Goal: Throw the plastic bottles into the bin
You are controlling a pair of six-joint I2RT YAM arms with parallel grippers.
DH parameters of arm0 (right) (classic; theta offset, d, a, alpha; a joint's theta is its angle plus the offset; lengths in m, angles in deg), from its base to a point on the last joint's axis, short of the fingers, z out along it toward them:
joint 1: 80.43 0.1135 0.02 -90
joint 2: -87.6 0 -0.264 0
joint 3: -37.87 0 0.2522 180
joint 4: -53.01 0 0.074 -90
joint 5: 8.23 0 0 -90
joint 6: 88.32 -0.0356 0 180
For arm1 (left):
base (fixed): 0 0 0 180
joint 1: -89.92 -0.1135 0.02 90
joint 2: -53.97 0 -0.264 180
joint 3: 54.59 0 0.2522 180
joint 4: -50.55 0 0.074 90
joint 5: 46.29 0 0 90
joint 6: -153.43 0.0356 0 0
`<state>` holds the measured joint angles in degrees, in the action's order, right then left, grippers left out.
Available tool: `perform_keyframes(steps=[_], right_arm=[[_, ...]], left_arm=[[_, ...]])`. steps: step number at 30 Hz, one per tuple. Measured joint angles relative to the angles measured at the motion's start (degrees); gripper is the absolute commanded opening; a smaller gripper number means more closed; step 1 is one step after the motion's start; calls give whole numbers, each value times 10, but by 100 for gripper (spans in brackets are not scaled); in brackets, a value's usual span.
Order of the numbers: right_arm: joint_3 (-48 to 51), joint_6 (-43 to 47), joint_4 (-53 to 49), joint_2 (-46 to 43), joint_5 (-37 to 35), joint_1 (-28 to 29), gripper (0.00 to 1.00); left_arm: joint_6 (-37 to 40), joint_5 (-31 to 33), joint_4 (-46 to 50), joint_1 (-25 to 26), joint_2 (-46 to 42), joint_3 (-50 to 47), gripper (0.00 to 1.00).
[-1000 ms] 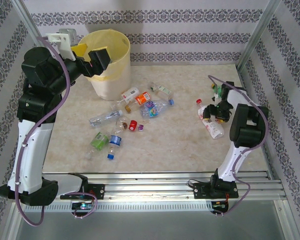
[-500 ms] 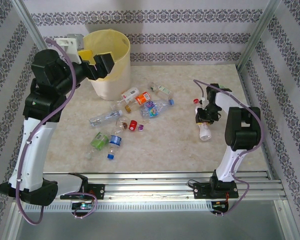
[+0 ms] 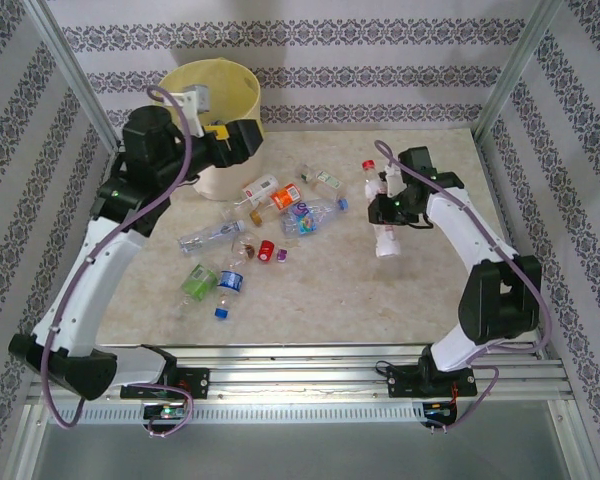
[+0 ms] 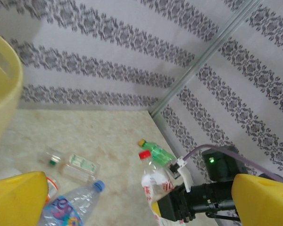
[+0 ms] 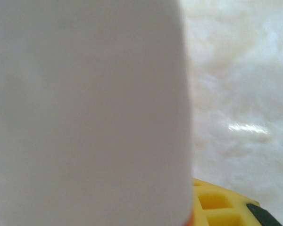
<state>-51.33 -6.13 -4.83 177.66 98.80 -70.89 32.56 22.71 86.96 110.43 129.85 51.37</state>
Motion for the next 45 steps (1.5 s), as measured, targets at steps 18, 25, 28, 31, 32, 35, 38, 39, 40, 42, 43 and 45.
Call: perform_keyframes(steps=[18, 25, 28, 31, 32, 35, 38, 39, 40, 42, 43, 45], right_arm=[[-74, -30, 107, -44, 64, 180, 23], [-84, -30, 110, -41, 84, 212, 23], [-84, -30, 111, -41, 95, 219, 23], [-84, -30, 109, -39, 97, 219, 23], [-84, -30, 107, -38, 98, 219, 23], [-84, -30, 105, -37, 101, 219, 22], [-84, -30, 104, -35, 101, 219, 23], [-84, -30, 104, -35, 101, 219, 23], [-84, -30, 104, -34, 101, 219, 23], [-84, -30, 102, -33, 101, 219, 23], [-84, -30, 101, -33, 101, 219, 24], [-84, -30, 98, -32, 101, 219, 29]], left_arm=[[-122, -26, -23, 47, 141, -2, 100], [-147, -30, -46, 47, 149, -2, 97], [-153, -30, -52, 47, 158, -1, 88], [-160, -32, -56, 49, 165, 0, 77], [-161, -32, -57, 50, 165, 1, 72], [-165, -37, -62, 50, 166, 1, 59], [-166, -42, -66, 52, 167, 6, 47], [-167, -42, -67, 53, 168, 9, 43], [-169, -43, -67, 53, 169, 10, 37], [-156, -43, -66, 53, 171, 15, 24], [-150, -43, -65, 54, 172, 15, 20], [-146, -44, -63, 54, 174, 17, 10]])
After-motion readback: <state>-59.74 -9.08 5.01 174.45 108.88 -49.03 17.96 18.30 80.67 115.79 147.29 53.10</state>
